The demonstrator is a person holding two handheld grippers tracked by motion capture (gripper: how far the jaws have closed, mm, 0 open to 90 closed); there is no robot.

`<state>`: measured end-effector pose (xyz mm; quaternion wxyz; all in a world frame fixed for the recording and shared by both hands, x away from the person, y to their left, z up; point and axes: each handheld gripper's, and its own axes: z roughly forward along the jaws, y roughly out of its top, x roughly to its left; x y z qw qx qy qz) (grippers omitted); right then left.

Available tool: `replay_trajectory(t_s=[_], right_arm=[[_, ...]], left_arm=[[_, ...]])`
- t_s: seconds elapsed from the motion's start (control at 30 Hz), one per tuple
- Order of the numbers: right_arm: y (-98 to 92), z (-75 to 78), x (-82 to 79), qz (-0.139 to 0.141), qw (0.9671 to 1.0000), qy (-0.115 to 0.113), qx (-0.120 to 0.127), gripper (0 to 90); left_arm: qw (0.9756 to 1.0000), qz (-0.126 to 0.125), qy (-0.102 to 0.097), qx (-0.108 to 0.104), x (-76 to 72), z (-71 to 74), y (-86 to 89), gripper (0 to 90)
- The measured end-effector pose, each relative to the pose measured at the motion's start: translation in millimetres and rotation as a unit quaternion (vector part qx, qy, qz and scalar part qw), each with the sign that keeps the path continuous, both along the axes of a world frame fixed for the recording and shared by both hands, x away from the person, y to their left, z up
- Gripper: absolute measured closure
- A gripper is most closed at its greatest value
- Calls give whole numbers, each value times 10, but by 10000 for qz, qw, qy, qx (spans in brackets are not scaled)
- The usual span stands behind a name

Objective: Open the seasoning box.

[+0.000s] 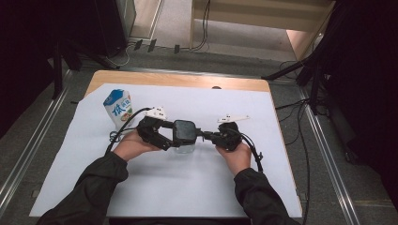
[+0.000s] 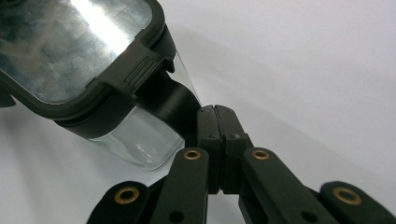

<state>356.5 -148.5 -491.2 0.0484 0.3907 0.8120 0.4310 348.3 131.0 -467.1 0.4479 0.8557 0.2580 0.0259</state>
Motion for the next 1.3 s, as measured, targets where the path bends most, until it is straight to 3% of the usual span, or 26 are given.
replay_trajectory(t_s=[0.3, 0.37, 0.53, 0.7, 0.9, 1.13, 1.3], right_arm=[[-5, 7, 1, -9, 10000, -1, 15, 900], [-13, 14, 1, -6, 10000, -1, 48, 900], [-13, 13, -1, 7, 10000, 20, 56, 900], [-12, 16, -5, 17, 10000, 19, 74, 900], [-21, 32, -16, 25, 9999, 48, 113, 900], [-24, 38, -26, 13, 9999, 49, 144, 900], [-24, 41, -36, 3, 9999, 50, 153, 900]], left_arm=[[9999, -70, -90, -123, -40, 108, 49, 225], [9997, -197, -95, -96, -60, 141, 39, 329], [9992, -331, -215, -54, -90, 193, 6, 449], [9984, -528, -95, -153, -70, 205, 30, 642], [9984, -531, 99, -192, -44, 245, 21, 836], [9990, -322, 205, -252, -46, 289, -30, 880], [9988, -372, 177, -267, -62, 340, -92, 890]])
